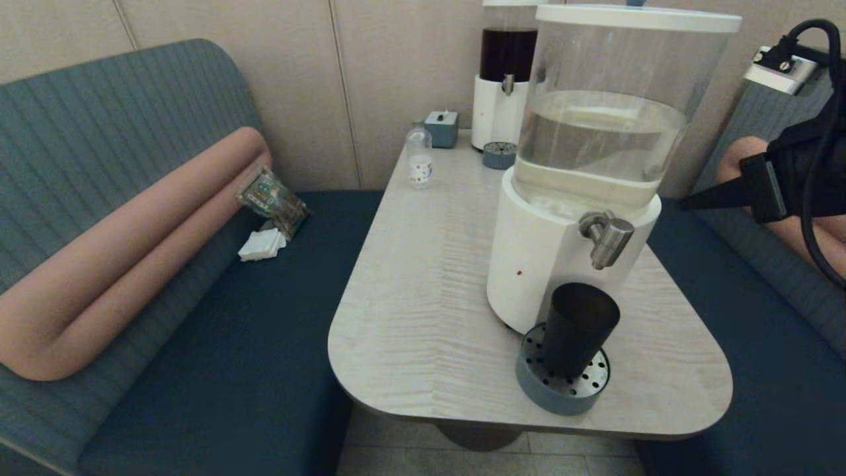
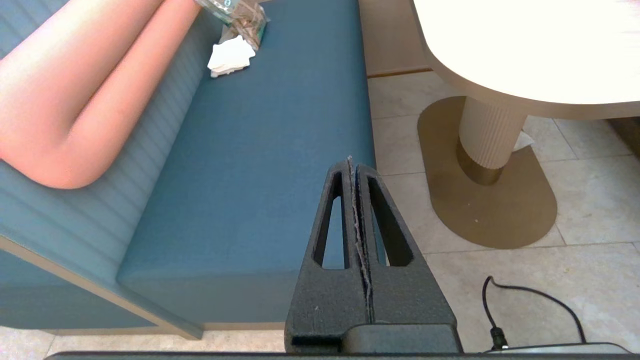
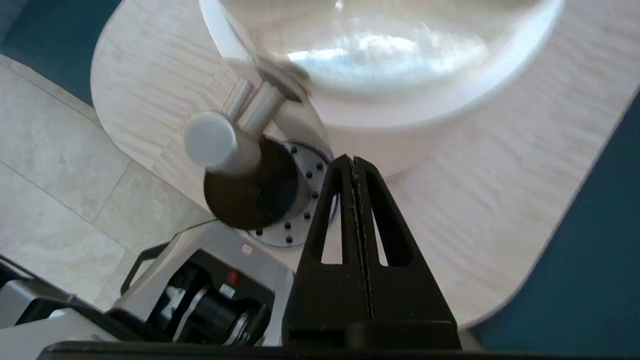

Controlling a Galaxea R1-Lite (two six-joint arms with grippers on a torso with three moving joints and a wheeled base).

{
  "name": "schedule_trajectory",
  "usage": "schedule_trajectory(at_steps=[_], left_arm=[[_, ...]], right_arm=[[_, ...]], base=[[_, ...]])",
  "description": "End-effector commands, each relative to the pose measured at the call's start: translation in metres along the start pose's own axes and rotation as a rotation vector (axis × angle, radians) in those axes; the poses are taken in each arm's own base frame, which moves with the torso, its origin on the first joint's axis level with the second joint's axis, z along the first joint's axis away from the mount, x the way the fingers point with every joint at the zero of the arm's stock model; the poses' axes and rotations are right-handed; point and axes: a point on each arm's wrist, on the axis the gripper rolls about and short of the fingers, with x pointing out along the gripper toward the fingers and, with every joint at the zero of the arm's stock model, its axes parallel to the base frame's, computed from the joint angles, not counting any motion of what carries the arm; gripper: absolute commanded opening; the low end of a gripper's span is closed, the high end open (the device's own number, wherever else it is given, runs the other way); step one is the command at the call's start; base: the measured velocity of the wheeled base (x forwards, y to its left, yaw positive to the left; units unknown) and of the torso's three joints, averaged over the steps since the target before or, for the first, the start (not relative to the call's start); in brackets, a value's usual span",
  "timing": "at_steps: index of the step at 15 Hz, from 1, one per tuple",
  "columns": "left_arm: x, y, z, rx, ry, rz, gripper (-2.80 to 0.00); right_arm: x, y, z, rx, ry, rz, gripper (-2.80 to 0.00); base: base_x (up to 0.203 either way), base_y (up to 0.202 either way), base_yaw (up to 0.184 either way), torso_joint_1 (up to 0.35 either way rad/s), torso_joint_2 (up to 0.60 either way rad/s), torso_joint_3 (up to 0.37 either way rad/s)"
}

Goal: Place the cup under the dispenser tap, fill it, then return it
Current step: Turn on the faucet

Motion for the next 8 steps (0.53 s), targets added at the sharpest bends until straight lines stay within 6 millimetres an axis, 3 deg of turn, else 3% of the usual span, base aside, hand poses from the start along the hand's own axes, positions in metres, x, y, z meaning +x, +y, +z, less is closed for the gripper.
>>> schedule_trajectory(at_steps=[1,8], left_arm=[[0.000,0.000,0.000,0.001,0.002,0.000,-2.80],[0.000,0.000,0.000,0.001,0.002,0.000,-2.80]], right_arm=[[0.009,0.002,0.002,-0.010,0.000,0.015,-2.80],[0.032,0.016,0.008,-0.044,0.013,0.074,-2.80]], base=[[0.000,0.000,0.000,0.000,0.00,0.000],[0.000,0.000,0.000,0.000,0.00,0.000]])
